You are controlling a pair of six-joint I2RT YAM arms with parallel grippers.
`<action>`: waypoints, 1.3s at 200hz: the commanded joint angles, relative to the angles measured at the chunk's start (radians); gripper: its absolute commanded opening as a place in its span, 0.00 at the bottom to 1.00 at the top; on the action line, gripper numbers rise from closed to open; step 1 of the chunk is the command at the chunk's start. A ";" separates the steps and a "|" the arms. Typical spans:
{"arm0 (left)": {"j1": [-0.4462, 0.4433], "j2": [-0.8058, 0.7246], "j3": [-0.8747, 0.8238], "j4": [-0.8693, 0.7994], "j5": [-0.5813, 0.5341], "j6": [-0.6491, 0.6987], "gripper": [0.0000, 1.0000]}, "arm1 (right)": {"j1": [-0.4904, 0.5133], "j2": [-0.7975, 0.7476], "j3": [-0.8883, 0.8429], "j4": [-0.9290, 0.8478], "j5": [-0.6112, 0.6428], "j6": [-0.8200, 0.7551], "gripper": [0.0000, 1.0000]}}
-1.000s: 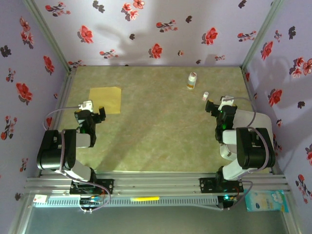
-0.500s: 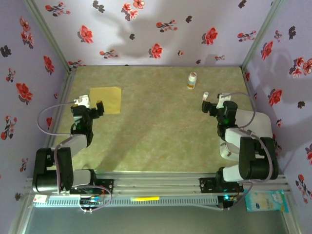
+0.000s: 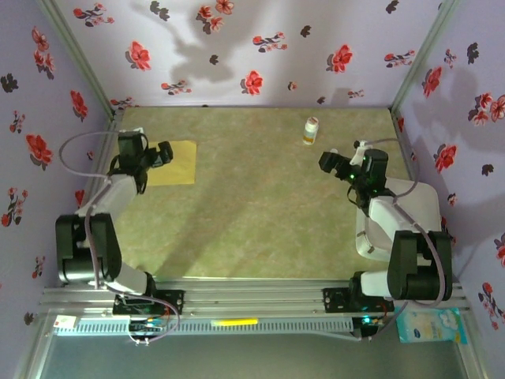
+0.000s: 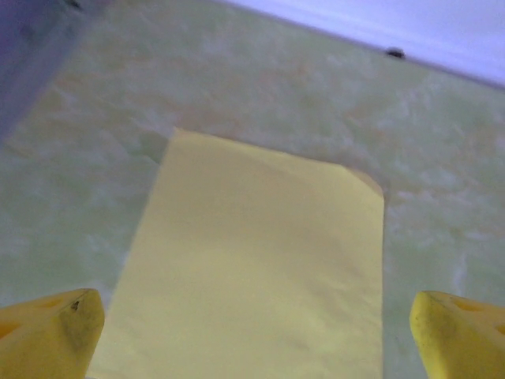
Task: Fold a paper plane with a square sheet of paper (pick it up from the middle)
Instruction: Move the square sheet of paper to the center of the table.
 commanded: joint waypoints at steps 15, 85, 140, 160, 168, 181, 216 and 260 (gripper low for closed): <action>0.010 0.168 0.196 -0.243 0.160 -0.051 1.00 | 0.013 0.093 0.050 0.050 -0.243 0.235 0.99; 0.009 0.399 0.428 -0.415 0.196 -0.047 1.00 | 0.164 0.160 0.089 -0.071 -0.255 0.204 0.99; 0.007 0.489 0.468 -0.449 0.265 -0.066 1.00 | 0.224 0.184 0.106 -0.080 -0.268 0.241 0.99; 0.007 0.510 0.466 -0.465 0.271 -0.070 1.00 | 0.235 0.187 0.107 -0.076 -0.266 0.258 0.99; 0.008 0.514 0.455 -0.459 0.285 -0.068 1.00 | 0.238 0.187 0.104 -0.073 -0.264 0.261 0.99; 0.006 0.515 0.439 -0.453 0.300 -0.072 1.00 | 0.243 0.189 0.100 -0.072 -0.257 0.265 0.99; -0.003 0.513 0.373 -0.448 0.373 -0.088 1.00 | 0.251 0.184 0.078 -0.063 -0.238 0.284 0.99; -0.095 0.488 0.254 -0.433 0.395 -0.119 1.00 | 0.263 0.173 0.036 -0.039 -0.221 0.313 0.99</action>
